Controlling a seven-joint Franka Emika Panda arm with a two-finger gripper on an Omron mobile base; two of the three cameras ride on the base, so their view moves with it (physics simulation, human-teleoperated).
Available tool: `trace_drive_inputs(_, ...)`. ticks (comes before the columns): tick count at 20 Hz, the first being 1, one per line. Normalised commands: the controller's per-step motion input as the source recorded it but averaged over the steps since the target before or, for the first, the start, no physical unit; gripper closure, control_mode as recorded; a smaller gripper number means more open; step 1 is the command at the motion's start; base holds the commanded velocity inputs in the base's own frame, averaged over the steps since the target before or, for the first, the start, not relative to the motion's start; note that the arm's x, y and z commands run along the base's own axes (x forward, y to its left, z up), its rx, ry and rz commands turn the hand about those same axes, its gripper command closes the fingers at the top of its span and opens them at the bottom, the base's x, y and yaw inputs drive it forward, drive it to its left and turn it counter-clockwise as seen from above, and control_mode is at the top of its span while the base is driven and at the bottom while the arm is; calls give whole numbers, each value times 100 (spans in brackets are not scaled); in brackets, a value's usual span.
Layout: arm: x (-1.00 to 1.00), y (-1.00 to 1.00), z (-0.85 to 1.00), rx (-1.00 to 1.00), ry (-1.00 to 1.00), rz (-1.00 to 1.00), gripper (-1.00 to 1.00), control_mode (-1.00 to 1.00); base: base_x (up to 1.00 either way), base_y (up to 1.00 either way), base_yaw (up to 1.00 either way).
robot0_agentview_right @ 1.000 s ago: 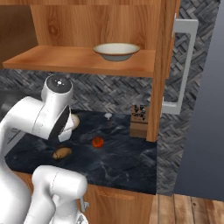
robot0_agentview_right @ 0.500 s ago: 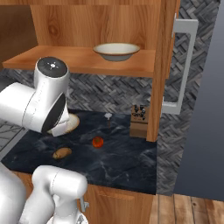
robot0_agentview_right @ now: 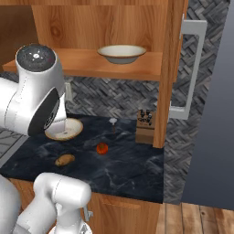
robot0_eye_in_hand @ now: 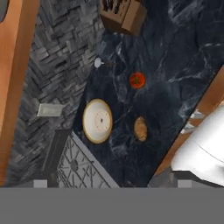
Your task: Pick both bowls and place them on the counter. Then place the tomato in one bowl and place the potato in the other bowl.
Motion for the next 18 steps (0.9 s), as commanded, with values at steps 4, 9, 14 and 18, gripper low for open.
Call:
trace_drive_inputs(4, 22, -19, 24, 0, -12, -43, -100, -100, 0, 0, 0)
trace_drive_inputs(9, 28, -22, 27, 9, -23, -15, -100, -100, 0, 0, 0)
trace_drive_inputs(14, 29, -26, 40, 16, 0, -2, -100, -100, 0, 0, 0)
trace_drive_inputs(18, 30, -19, 38, 15, 2, 0, -100, -100, 0, 0, 0)
